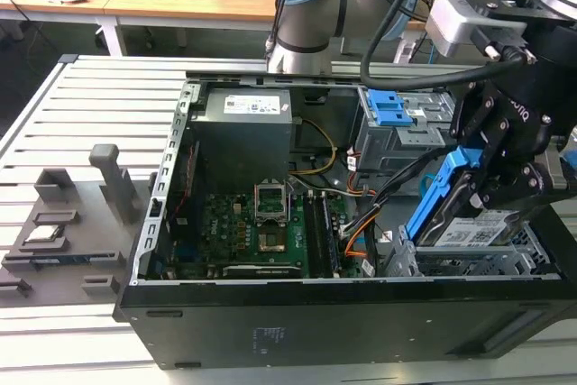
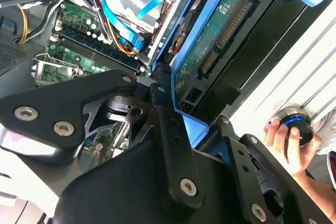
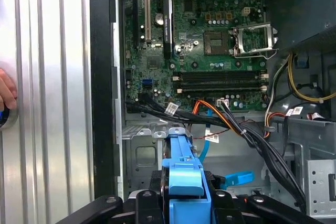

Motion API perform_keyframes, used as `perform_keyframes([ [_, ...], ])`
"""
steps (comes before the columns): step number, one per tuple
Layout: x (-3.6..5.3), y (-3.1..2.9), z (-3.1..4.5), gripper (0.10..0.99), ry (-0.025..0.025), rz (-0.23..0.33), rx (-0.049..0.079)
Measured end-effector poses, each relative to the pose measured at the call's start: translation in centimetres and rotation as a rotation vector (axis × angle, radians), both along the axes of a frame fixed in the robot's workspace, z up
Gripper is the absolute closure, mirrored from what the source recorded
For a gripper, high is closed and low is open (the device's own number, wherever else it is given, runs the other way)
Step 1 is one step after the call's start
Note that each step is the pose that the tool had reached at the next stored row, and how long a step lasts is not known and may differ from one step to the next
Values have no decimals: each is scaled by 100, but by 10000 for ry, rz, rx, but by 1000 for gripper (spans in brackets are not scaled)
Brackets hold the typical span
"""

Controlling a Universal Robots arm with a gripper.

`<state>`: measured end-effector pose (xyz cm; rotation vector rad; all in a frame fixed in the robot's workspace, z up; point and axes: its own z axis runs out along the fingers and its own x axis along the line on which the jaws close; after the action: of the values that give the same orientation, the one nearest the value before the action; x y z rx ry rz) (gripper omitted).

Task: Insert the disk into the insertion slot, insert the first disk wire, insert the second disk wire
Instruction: 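Insert the disk into the insertion slot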

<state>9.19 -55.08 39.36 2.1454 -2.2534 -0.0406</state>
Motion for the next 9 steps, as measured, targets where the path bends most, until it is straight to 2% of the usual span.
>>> perform_keyframes([
  [1,0,0,0,710,1,0,-2],
  [2,0,0,-2,647,0,0,2],
  [5,0,0,-3,659,0,0,0],
  [6,0,0,-4,725,0,0,0],
  [7,0,0,-4,725,1,0,0],
  [9,0,0,-5,851,0,0,1],
])
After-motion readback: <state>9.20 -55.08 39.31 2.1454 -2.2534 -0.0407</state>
